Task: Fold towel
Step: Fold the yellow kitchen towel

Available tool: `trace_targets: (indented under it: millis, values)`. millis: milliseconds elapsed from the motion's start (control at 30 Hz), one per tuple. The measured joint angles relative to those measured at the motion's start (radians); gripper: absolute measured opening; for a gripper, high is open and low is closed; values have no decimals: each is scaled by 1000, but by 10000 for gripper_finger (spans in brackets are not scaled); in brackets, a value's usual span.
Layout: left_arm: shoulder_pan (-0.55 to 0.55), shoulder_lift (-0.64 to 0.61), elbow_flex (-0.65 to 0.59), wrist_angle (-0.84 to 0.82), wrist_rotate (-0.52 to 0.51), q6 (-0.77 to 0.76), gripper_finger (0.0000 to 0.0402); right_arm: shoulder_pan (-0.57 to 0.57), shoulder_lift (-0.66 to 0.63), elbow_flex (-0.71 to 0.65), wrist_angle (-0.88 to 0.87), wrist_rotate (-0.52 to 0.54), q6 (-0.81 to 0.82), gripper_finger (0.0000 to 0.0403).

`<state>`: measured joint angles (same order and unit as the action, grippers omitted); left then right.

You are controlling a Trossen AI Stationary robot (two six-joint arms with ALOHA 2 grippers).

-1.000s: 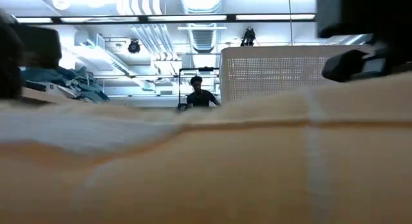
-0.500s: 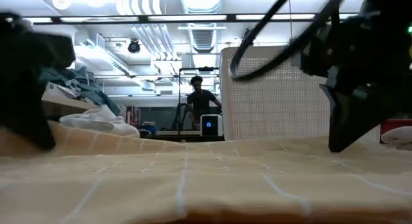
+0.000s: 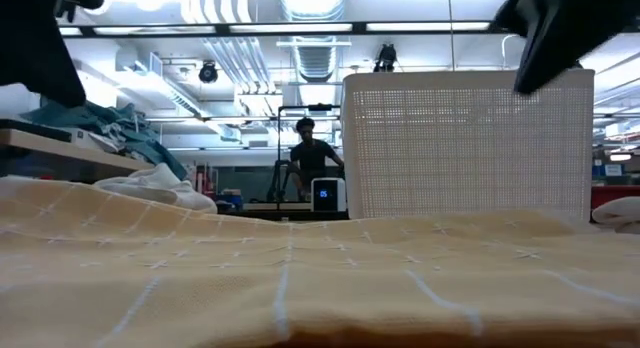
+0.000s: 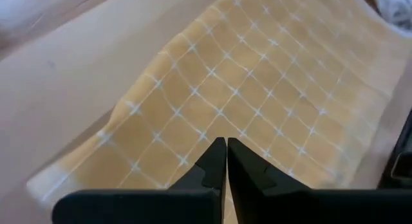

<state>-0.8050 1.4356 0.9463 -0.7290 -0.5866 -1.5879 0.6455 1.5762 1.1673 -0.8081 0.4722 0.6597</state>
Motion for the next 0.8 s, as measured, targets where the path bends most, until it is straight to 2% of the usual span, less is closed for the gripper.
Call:
trace_targets:
  millis: [267,467,633,800]
  values:
    - [31,4,41,-272,-5,-291,1,25,-197,-161,224,1,37,2]
    - [28,6,41,-284,9,-336,5,25,-263,-237,277,5,38,44]
    - [27,6,40,-295,114,-377,44,26,-273,-272,275,27,82,98]
    - [31,6,39,-364,127,-497,98,26,-258,-297,276,27,81,146]
